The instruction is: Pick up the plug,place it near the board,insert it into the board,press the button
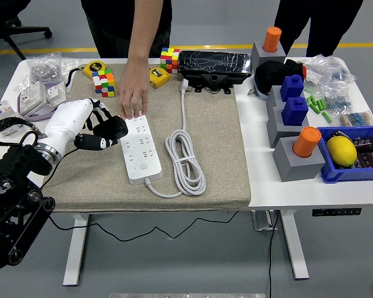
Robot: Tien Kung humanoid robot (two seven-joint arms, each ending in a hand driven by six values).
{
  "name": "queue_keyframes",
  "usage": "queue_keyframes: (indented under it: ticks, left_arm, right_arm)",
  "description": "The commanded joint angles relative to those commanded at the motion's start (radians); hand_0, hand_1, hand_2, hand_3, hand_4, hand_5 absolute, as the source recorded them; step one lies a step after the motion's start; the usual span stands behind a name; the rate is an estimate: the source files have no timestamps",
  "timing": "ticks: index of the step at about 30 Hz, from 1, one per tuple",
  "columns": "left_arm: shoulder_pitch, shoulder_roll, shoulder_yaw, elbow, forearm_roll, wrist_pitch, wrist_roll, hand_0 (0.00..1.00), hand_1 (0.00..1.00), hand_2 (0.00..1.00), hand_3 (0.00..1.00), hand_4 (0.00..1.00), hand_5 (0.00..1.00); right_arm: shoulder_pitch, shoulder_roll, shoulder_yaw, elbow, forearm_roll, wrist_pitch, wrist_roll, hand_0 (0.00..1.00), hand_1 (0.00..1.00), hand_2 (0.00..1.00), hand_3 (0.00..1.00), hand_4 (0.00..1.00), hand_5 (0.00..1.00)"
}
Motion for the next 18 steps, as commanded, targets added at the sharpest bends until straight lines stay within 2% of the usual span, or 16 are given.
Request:
queue_keyframes:
  ticks: [5,10,18]
  left_arm:
    - [-0.025,0.017,0.071,0.019,-0.015,-0.001,-0.004,0.273,0.311,0.379,0.499,0.730,0.002]
    - [-0.048,0.022,0.114,0.056,-0.025,0.009,-0.014,0.273,0.311,0.379,0.499,0.730,0.002]
    - [-0.094,0.013,0.107,0.160,-0.024,0.035,-0.038,0.275,0.315,0.382,0.497,0.730,0.002]
  right_arm:
    - [-0.001,-0.001,-0.004,0.000,0.003,0.000,-0.001,0.832,0.805,0.781,0.812,0.998,0.998]
    - [0.001,-0.002,-0.004,0.000,0.003,-0.001,0.000,0.832,0.805,0.781,0.812,0.998,0.998]
    - [0.003,-0.002,-0.008,0.000,0.009,-0.001,0.001,0.832,0.806,0.780,0.812,0.998,0.998]
